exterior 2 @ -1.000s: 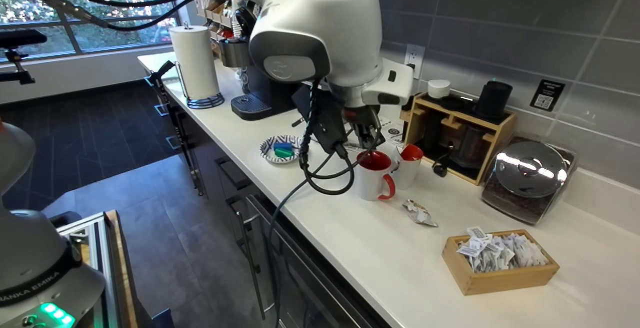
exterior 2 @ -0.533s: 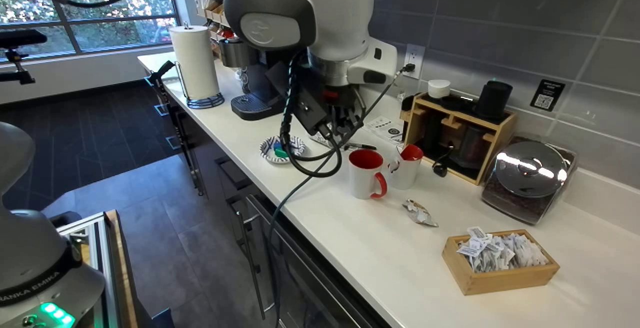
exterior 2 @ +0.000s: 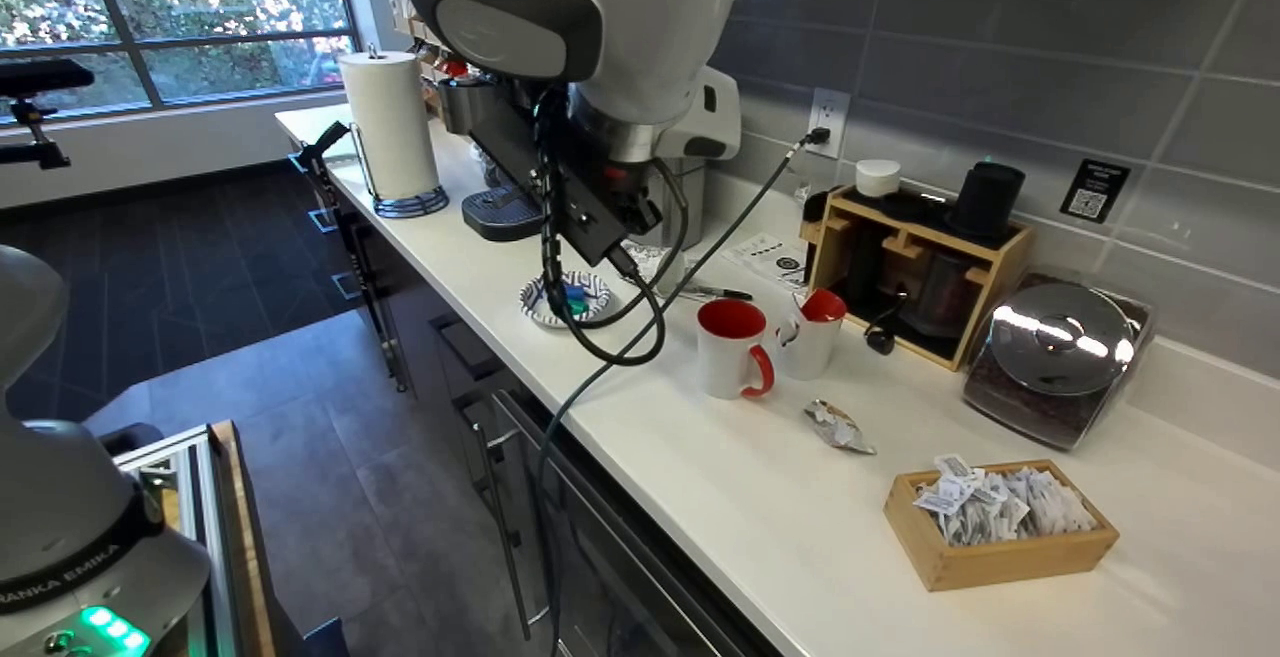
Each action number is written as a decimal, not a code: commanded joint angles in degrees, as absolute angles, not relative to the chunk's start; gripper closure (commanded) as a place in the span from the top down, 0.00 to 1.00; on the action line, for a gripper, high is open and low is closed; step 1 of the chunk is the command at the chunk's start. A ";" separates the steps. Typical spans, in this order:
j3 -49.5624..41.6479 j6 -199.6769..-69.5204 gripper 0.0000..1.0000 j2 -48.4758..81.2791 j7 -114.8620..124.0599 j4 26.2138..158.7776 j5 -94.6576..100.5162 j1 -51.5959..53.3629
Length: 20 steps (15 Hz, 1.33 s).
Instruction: Remove the silver spoon from the mug and put it on the black and white bowl.
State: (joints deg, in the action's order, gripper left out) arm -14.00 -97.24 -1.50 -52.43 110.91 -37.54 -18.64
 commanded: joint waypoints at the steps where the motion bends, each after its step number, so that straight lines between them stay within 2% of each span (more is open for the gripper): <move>1: -14.93 -89.19 0.01 2.08 -55.00 111.06 -40.84 -17.35; 9: -9.87 -88.40 0.01 11.77 -53.73 109.95 -42.14 -14.02; 13: -7.52 -78.59 0.01 17.61 -49.97 105.46 -40.48 -13.59; 14: -7.69 -83.95 0.04 14.31 -51.90 109.51 -40.97 -13.24; 17: -7.25 -80.68 0.01 16.87 -50.91 107.04 -40.95 -13.40; 20: -6.34 -83.56 0.01 19.42 -52.54 105.86 -45.56 -13.25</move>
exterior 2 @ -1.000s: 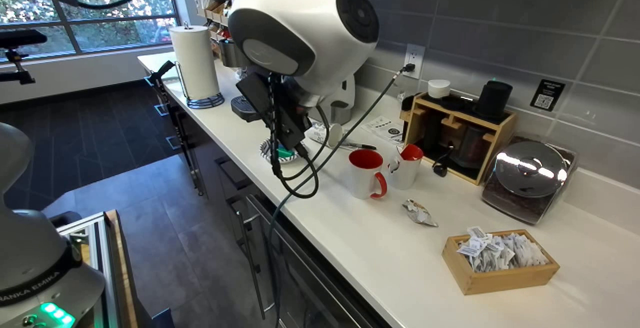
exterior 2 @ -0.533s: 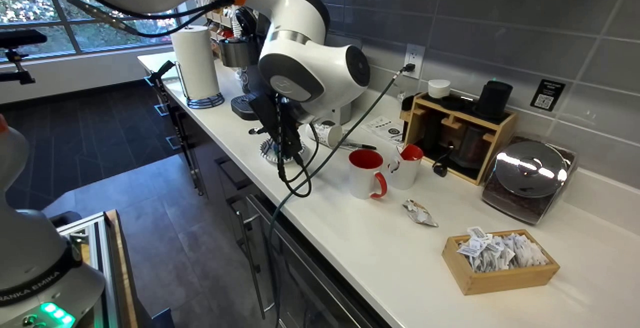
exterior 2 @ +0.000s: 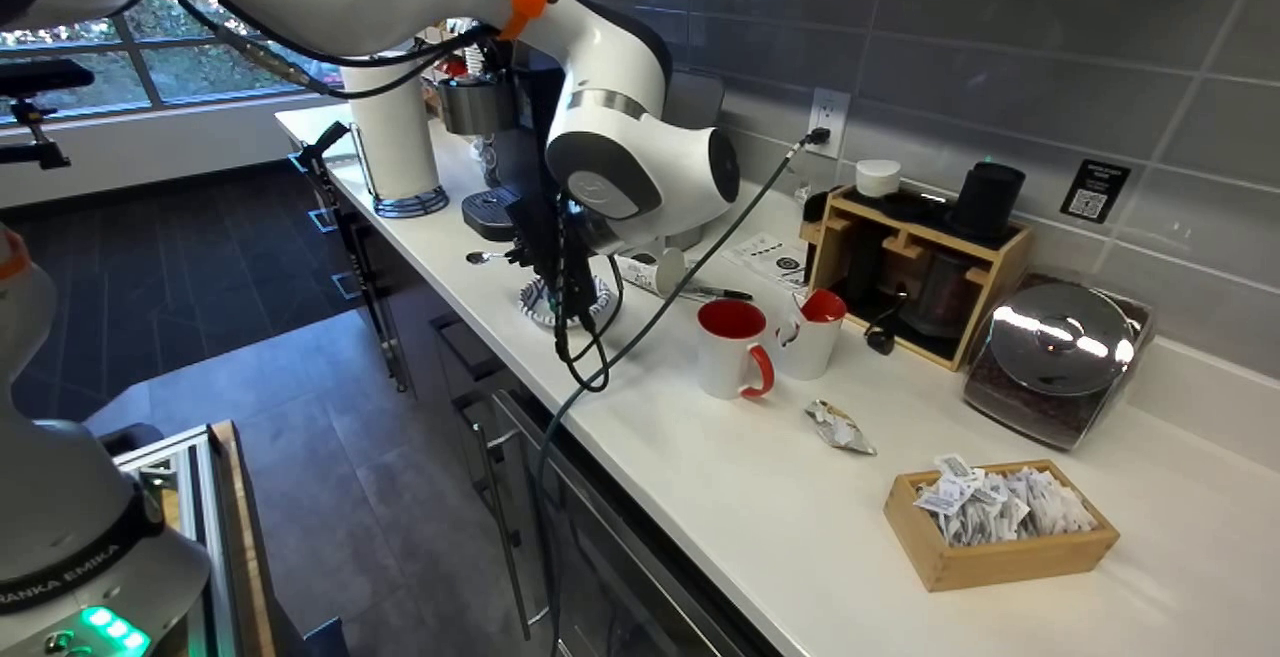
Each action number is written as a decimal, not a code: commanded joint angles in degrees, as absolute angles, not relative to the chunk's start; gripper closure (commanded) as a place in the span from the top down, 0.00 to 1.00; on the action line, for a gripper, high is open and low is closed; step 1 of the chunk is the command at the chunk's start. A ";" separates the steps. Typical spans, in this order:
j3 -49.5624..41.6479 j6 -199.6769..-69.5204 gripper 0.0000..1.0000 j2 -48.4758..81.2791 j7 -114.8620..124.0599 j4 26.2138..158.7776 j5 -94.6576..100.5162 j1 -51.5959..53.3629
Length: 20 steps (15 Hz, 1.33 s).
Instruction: Remove the silver spoon from the mug and put it on the black and white bowl.
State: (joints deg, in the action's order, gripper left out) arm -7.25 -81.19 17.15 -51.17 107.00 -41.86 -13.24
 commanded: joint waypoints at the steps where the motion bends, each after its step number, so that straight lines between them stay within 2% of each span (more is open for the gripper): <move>1: -6.23 -85.53 0.01 19.96 -52.68 105.59 -46.73 -13.08; 7: -6.35 -93.45 0.01 22.71 -51.76 102.53 -49.79 -13.91; 18: -5.86 -96.22 0.01 27.93 -46.67 99.83 -45.21 -13.91; 20: -5.53 -96.15 0.10 28.09 -46.92 99.41 -45.59 -14.04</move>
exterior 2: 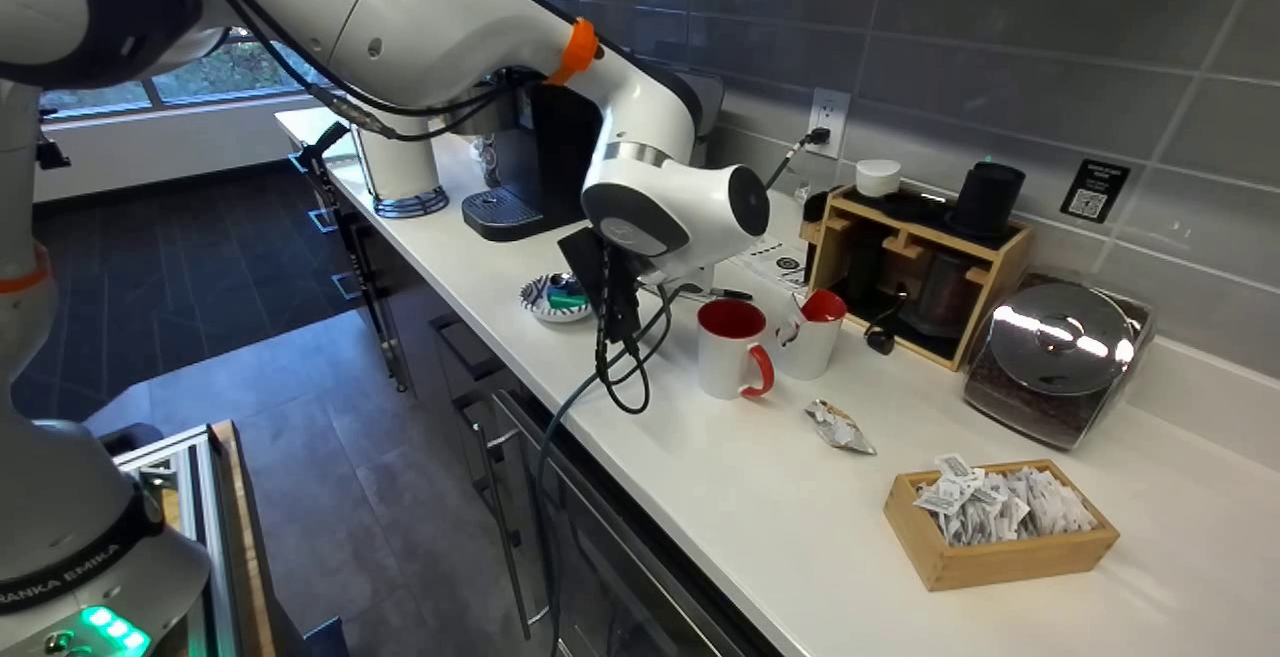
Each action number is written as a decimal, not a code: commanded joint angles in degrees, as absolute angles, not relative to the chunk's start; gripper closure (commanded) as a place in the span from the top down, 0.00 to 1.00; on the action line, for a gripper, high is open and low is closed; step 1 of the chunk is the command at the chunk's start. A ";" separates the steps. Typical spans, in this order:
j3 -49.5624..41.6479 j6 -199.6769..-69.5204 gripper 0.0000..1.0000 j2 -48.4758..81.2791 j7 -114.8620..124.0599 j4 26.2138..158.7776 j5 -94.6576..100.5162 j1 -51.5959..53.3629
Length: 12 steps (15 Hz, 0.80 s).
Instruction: Remove the silver spoon from the mug and put it on the black and white bowl.
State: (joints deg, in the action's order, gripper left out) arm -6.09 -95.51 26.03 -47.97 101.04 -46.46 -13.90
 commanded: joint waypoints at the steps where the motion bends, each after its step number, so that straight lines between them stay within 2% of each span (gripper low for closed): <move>1: -5.45 -96.23 0.11 28.25 -46.84 99.18 -45.69 -14.07; 2: -5.40 -96.45 0.16 28.47 -46.59 99.05 -45.76 -14.08; 3: -5.39 -96.48 0.36 28.80 -46.39 98.92 -45.74 -14.12; 4: -5.38 -96.47 0.37 29.05 -46.21 98.89 -45.81 -14.18; 6: -5.35 -96.36 0.50 29.62 -45.82 98.55 -45.77 -14.25; 12: -5.45 -97.50 0.97 30.43 -44.07 97.78 -45.47 -14.07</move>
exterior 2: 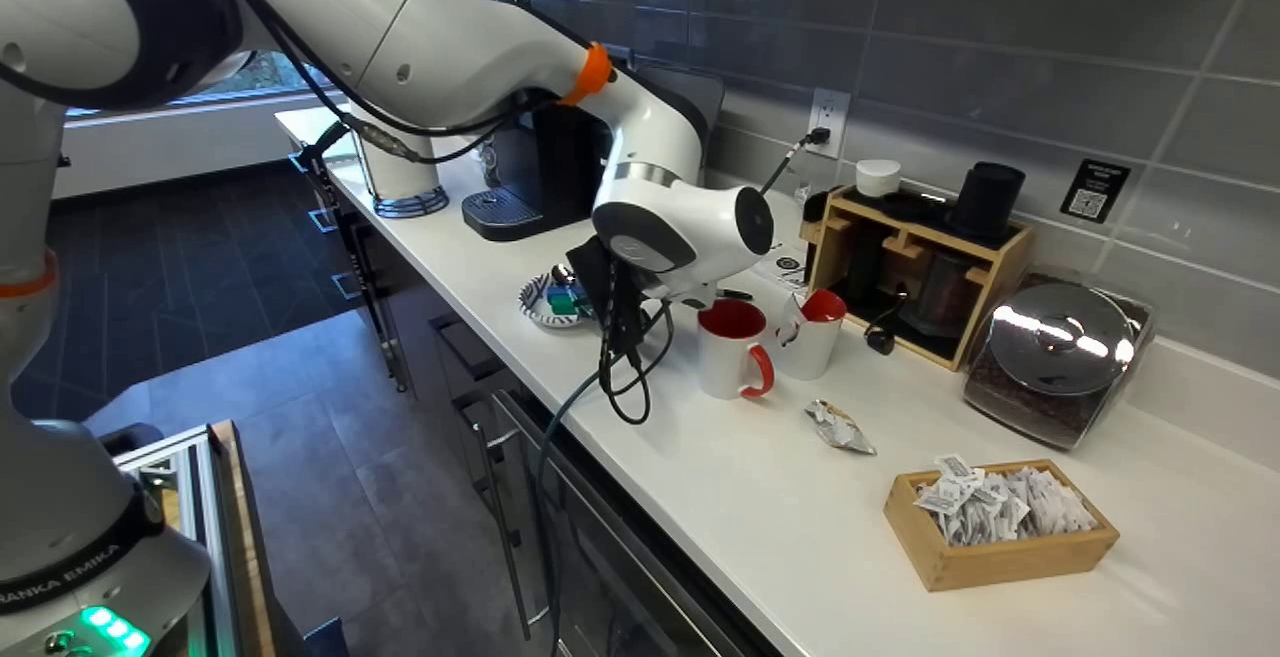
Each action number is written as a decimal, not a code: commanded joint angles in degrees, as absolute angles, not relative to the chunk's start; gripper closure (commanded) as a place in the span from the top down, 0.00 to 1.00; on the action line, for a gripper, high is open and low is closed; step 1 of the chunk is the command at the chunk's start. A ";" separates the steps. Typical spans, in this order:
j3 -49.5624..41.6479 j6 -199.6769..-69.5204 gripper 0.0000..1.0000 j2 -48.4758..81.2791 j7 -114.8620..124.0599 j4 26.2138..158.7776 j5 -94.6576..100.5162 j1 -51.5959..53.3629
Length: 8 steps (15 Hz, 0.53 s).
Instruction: Remove the silver spoon from the mug and put it on the black and white bowl.
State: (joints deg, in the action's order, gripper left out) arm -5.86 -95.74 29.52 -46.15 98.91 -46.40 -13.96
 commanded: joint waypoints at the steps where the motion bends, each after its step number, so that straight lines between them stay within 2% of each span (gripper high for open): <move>1: -5.54 -98.32 1.00 30.45 -43.73 97.86 -45.26 -13.92; 5: -5.44 -105.48 1.00 27.90 -43.39 100.66 -44.07 -13.04; 8: -4.93 -101.94 1.00 22.65 -42.21 105.02 -40.92 -12.69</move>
State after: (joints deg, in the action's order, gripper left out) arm -5.38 -103.23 28.65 -44.24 99.50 -44.45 -13.32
